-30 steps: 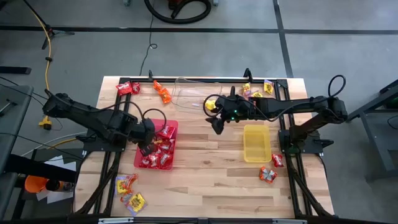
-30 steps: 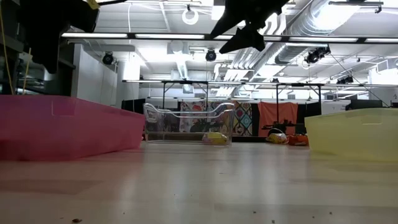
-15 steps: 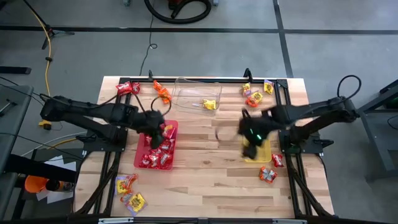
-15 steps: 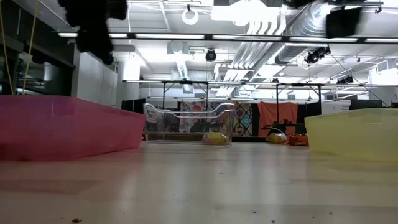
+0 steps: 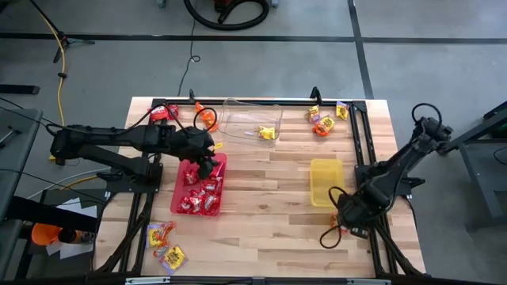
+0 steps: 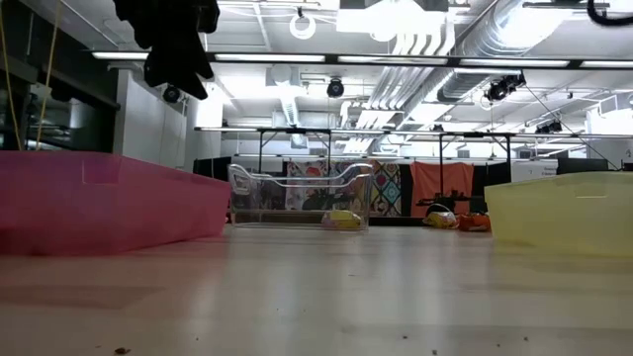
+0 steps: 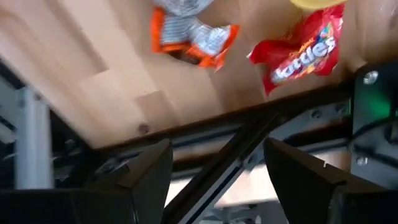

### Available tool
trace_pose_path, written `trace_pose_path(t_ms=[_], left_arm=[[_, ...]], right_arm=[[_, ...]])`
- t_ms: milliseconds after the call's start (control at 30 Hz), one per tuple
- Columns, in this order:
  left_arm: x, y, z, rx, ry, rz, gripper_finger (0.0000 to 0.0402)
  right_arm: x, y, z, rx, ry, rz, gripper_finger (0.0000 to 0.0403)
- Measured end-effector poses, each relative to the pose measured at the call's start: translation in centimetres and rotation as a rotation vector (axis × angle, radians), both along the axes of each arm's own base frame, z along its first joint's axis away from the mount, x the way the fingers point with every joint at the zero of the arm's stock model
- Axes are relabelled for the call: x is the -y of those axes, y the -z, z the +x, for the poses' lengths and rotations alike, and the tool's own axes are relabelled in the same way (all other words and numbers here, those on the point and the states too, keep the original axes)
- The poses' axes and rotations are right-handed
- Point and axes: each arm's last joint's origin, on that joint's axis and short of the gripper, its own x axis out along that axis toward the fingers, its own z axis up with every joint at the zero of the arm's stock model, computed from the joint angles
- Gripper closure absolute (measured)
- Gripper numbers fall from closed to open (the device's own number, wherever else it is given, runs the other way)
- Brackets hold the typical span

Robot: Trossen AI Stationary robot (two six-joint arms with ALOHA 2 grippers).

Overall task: Sort candy
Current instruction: Put the red candy into the red bin

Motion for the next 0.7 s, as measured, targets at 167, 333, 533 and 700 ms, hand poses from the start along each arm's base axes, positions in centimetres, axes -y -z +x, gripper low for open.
trace_pose_path(t_ms=[167,333,533,700], left_arm=[[0.0,0.0,0.0,0.003,-0.036,-0.033,0.0202],[0.0,0.0,0.0,0.007,-0.067,-0.07,0.0202],[0.0,0.0,0.0,0.01,-0.086,-0.086,0.0202],[0.0,-0.1,0.1,0.026,-0.103,-0.099,0.0202]], right_arm=[[1.4,2.1,-1.0,0.076,-0.004,-0.115,0.0155],[1.9,3.9,-1.7,0.078,-0.027,-0.161,0.0155],[1.4,5.3,-1.9,0.182,-0.064,-0.177,0.0155],[1.9,5.9,-2.2,0.185,-0.073,-0.231,0.0155]])
